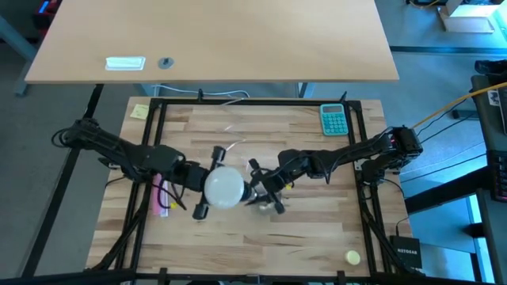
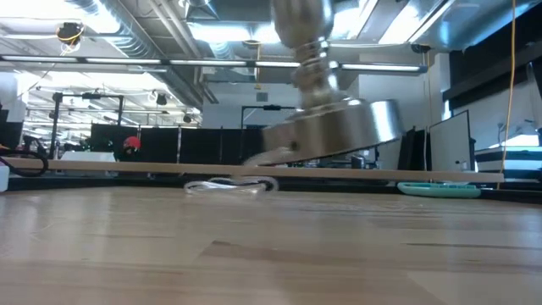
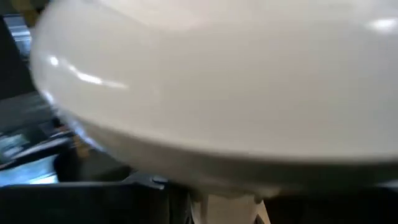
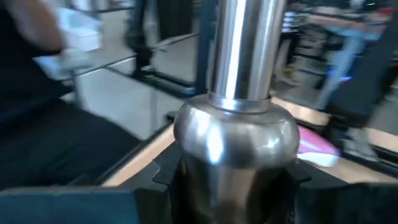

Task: Screw lightbulb
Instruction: Insert the white lightbulb on the silver lamp

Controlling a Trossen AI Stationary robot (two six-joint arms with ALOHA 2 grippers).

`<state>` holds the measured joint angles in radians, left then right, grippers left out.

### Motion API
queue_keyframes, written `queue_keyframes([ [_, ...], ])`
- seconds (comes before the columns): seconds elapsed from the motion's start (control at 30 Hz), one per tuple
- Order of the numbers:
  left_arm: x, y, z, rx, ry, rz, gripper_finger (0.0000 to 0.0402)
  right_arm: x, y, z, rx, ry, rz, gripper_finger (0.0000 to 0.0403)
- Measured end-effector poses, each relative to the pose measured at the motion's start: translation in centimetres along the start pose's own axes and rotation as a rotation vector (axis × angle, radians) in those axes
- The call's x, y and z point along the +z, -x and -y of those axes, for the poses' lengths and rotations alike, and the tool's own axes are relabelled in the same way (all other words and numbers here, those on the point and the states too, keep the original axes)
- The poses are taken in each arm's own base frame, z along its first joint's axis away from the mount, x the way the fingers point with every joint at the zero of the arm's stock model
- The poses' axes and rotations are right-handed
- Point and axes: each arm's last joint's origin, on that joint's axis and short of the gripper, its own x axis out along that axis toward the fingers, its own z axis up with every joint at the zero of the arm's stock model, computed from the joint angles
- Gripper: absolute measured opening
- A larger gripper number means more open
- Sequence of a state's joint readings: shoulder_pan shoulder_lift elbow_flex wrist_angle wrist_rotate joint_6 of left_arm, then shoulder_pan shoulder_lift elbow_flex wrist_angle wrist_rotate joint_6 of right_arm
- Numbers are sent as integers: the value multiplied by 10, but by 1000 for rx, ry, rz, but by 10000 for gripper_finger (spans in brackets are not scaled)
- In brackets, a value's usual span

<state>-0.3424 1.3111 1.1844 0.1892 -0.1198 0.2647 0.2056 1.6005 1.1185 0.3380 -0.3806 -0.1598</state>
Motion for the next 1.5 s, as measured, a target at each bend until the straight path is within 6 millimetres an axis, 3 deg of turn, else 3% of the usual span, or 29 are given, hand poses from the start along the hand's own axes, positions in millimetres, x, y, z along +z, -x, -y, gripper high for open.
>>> queue_keyframes([
  [0.17, -9, -2, -10, -185, -23, 3, 141, -7, -2, -5, 73, -26, -46, 140],
  [0.5, -13, -3, -23, -179, -26, 7, 142, -12, -6, -1, 2, -3, -73, 140],
  [0.63, -14, -3, -23, -136, -20, -8, 219, -8, -3, 4, -64, -21, -60, 140],
  [0.77, -13, -2, -24, -36, -11, -37, 283, -6, -2, 8, -188, -8, -74, 140],
  [0.9, -10, 2, -20, 76, 0, -61, 306, -4, 1, 13, -349, -10, -95, 140],
  [1.17, 9, 21, -8, 457, 52, -98, 297, 0, 11, 22, -725, -11, -136, 140],
  [1.5, 20, 21, -16, 655, 107, 2, 278, -3, 19, 35, -869, -74, -137, 140],
])
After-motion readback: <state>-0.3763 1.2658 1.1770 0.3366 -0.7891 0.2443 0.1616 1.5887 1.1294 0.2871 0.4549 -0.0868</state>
